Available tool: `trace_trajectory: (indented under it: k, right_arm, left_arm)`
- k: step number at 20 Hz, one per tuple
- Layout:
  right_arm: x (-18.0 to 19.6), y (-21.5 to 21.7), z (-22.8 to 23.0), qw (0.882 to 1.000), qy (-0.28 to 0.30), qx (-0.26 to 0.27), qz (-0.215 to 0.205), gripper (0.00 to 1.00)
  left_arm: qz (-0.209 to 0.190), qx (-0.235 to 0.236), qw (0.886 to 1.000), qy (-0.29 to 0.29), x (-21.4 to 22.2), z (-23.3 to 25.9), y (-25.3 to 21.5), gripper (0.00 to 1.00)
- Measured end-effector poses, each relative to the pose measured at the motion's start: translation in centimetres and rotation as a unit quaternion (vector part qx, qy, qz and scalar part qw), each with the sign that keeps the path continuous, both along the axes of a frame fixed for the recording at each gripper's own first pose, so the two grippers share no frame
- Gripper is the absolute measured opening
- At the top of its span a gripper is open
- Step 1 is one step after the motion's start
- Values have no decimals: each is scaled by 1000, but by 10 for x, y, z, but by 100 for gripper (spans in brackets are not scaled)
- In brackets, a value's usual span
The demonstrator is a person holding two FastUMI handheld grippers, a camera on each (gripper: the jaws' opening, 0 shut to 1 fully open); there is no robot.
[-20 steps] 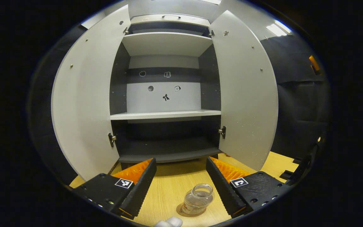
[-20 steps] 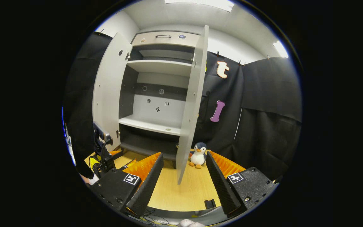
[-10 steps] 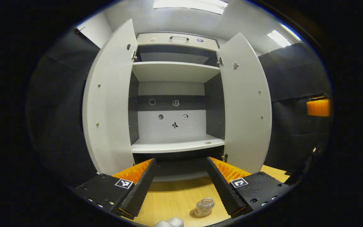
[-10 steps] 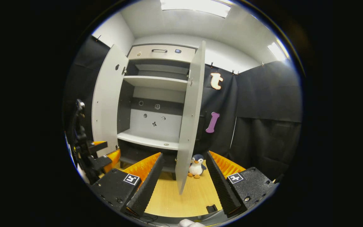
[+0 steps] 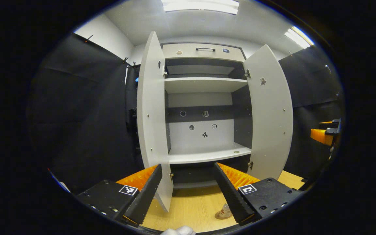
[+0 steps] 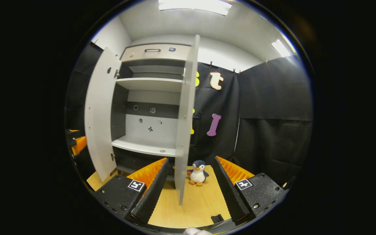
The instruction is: Grasp the bottle in the cabinet with the left hand and place it on the coaster, then close the right door with the right hand and the left door with the left hand.
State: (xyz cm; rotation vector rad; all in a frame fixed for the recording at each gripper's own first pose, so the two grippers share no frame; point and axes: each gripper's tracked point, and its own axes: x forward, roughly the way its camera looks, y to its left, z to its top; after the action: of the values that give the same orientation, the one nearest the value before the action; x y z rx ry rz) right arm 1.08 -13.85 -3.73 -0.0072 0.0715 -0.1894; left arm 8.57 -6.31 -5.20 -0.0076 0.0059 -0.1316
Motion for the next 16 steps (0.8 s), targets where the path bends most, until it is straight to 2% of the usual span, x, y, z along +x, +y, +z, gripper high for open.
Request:
trace_trajectory:
  k: [4,7,11,16]
  right_arm:
    - [44,-57,0,1000,2,-2,-16,84]
    - [82,-85,2,1000,4,10,-9,83]
    - [125,-98,6,1000,3,23,17,83]
    - [148,-93,22,997,-11,41,60,84]
  left_arm:
    - [32,11,999,4,-3,9,2,96]
    - [51,21,998,8,-5,13,-4,96]
    - [67,31,997,14,-3,18,-16,96]
    - [87,23,996,27,-7,16,-28,95]
